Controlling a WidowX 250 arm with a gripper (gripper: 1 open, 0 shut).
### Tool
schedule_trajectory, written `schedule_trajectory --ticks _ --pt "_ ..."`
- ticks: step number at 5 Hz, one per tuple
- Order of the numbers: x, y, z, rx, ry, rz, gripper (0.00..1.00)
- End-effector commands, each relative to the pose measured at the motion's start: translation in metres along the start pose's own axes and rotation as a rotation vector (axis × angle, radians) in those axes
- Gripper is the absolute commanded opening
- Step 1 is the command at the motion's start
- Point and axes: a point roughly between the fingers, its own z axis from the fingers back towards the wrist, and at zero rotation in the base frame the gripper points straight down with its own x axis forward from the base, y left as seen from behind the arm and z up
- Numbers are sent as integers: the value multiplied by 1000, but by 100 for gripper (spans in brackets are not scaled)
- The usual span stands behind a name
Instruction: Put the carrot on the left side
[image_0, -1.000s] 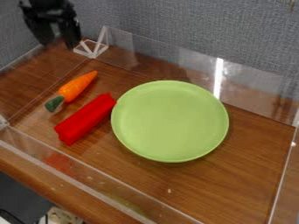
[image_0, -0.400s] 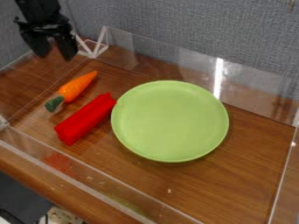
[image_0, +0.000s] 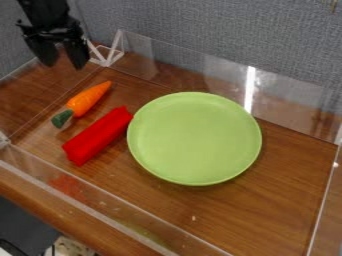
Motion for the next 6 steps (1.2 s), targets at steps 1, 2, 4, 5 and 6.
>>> schedule_trajectory --ticks 1,2,4,5,6 --pt "4 -14 3 -14 -19 -123 100" --pt "5 -8 19 -2 -16 -127 100" --pt "8 17 39 19 -35 -89 100" --pt "-2 16 25 -6 -27 -90 100" --pt "-10 7 9 -27 -29 -73 100"
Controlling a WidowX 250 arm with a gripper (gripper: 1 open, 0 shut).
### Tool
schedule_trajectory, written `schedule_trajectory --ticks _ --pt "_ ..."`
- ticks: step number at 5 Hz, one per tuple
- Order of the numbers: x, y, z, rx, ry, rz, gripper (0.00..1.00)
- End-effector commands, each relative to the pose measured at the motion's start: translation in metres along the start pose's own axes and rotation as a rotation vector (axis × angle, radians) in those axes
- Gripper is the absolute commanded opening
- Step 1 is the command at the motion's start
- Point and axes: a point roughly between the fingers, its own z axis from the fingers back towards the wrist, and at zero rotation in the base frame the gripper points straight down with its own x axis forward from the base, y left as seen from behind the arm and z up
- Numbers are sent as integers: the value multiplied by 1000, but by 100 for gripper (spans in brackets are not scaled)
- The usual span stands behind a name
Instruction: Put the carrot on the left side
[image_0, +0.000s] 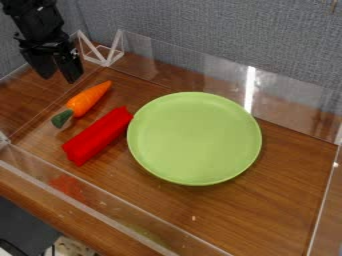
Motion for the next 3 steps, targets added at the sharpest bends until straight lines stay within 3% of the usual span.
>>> schedule_trajectory --ticks 1,2,3 --pt "10 8 19 35 -47 -33 100" --pt "20 13 23 39 -49 -74 100" --pt "22 11 24 19 -47 -94 100"
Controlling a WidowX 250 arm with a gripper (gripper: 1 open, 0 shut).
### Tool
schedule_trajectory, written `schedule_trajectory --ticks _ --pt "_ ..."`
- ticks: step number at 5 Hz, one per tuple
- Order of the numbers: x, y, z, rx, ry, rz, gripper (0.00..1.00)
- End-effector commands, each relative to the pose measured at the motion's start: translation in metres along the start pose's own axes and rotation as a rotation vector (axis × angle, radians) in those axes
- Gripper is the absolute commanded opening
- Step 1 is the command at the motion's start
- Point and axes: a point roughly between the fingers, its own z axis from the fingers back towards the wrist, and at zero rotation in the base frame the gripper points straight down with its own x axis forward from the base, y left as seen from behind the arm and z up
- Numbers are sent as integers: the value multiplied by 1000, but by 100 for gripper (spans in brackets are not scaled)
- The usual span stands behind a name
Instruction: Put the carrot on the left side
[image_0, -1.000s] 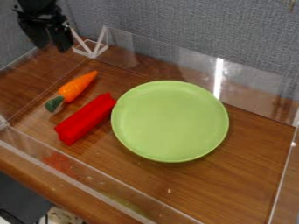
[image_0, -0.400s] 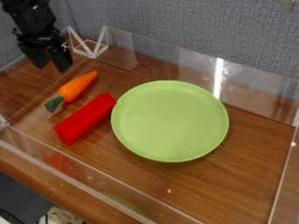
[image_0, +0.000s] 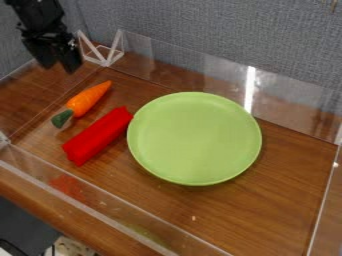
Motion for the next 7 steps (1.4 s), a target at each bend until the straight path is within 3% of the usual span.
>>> schedule_trajectory --ticks 1,4,5,7 --pt "6 3 15 27 -50 17 100" --pt "-5 -3 -3 3 -56 53 100" --pt "0 -9 3 24 -56 27 100" --pt "23 -13 13 82 -82 42 100"
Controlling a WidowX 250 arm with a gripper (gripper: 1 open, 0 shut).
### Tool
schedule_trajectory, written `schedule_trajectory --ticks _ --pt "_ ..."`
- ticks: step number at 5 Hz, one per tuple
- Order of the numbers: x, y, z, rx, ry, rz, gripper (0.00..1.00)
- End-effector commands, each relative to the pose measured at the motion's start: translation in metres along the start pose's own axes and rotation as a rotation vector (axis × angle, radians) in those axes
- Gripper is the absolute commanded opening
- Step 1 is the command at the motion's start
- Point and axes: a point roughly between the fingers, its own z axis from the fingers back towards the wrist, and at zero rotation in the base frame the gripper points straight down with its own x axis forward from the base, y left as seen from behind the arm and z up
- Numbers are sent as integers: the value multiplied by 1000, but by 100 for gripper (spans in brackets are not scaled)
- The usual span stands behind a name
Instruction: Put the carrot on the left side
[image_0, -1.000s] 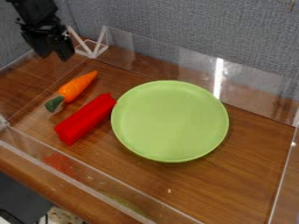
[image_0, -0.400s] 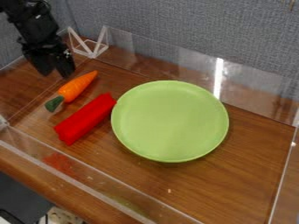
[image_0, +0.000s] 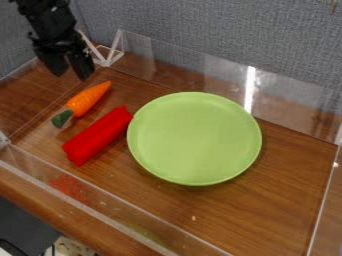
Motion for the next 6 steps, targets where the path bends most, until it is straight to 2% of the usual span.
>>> schedule_trajectory --ticks 1,2,5,6 --pt "17 -9 36 66 -82 -24 100" --pt "17 -12 38 75 -86 -5 100" --pt "12 -4 20 72 -76 99 100" --pt "3 5 13 65 -64 102 100"
